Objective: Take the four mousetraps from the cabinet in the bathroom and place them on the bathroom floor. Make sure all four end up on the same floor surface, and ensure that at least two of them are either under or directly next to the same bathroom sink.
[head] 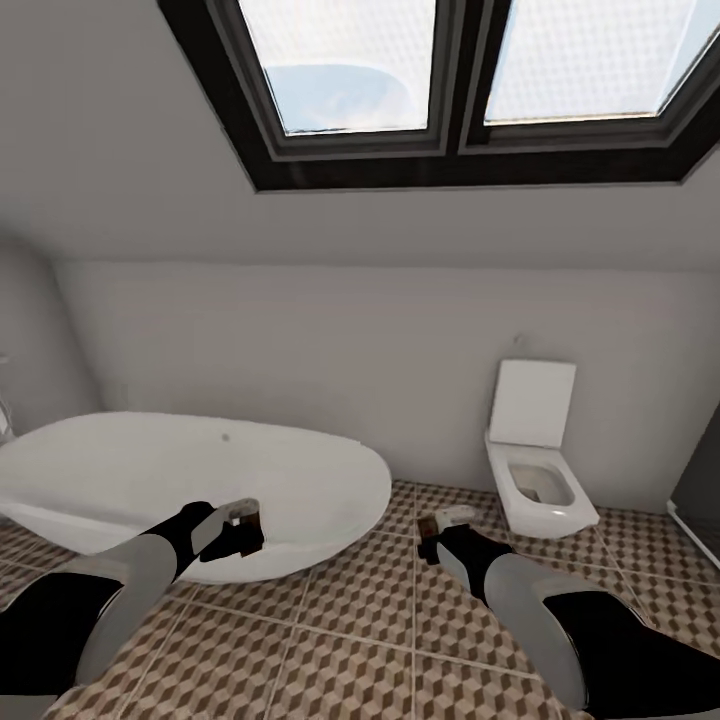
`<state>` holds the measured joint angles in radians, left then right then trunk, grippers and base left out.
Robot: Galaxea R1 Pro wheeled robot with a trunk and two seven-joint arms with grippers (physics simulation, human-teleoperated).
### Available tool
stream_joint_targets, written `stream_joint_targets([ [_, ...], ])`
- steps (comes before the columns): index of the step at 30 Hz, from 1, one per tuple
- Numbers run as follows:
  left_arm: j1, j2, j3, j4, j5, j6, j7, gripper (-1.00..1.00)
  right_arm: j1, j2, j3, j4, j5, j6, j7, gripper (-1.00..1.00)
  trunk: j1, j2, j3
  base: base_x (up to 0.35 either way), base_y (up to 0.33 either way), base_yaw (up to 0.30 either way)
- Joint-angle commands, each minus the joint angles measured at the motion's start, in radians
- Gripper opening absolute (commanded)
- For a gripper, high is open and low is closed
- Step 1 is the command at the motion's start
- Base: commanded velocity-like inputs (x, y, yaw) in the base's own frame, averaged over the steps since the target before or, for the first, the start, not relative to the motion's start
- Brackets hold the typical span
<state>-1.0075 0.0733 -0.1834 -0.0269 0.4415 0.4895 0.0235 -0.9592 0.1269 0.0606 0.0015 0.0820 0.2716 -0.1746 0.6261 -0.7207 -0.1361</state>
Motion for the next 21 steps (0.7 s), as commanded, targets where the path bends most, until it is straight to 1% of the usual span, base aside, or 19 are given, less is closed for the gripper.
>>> stream_joint_targets([
  [1, 0.000, 0.000, -0.008, -0.002, 0.008, 0.006, 0.004, -1.00, -0.001, 0.000, 0.005, 0.000, 0.005, 0.006, -0.002, -1.00, 0.000, -0.001, -0.002, 0.000, 0.000, 0.288],
  [21, 0.000, -0.002, -0.006, -0.004, 0.010, 0.009, 0.007, -1.00, -0.001, 0.000, 0.005, 0.000, 0.005, 0.006, -0.002, -1.00, 0.000, -0.001, -0.002, 0.000, 0.000, 0.288],
])
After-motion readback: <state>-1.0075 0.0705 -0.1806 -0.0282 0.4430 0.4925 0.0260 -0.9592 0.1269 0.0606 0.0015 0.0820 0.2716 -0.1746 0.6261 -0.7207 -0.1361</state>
